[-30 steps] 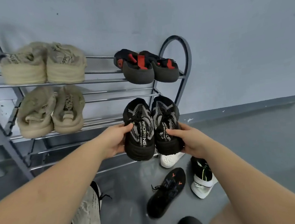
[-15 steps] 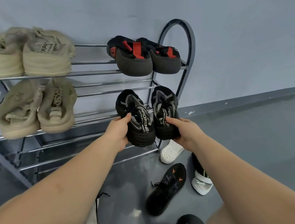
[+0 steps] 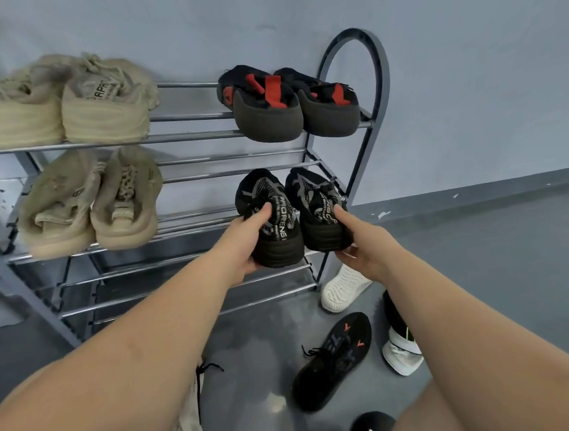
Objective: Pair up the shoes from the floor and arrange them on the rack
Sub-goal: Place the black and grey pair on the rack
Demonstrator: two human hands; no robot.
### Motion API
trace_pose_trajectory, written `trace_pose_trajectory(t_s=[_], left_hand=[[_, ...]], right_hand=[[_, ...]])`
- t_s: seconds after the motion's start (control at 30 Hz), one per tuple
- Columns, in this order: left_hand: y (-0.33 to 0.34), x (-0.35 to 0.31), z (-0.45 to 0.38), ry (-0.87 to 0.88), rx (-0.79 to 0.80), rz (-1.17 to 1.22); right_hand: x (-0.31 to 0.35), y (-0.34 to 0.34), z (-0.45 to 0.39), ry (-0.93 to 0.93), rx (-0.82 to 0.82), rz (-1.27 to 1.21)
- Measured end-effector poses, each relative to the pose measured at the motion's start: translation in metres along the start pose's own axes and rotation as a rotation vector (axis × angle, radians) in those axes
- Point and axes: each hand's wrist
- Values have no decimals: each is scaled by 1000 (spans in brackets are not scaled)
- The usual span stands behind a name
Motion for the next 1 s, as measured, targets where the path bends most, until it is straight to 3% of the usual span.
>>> trace_pose_trajectory(t_s=[0.2, 0.4, 0.57, 0.77, 1.0], left_hand=[[-3, 9, 4, 88, 92, -335], [5, 9, 12, 288, -112, -745], [-3, 17, 7, 441, -159, -741], [-5, 14, -6, 459, -212, -827], [7, 34, -14, 457, -215, -763]], right_hand=[[-6, -8, 8, -105, 71, 303], [-11, -10, 11, -265, 31, 501], [-9, -10, 12, -354, 22, 496], [-8, -12, 0, -306, 48, 439], [-9, -13, -20, -319, 32, 376]])
Point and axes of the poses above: each hand's wrist, its own z-axis away from the middle knuckle, its own y-axis out of the palm, x = y × z, and after that the axes turned 3 degrees about z, right-handed
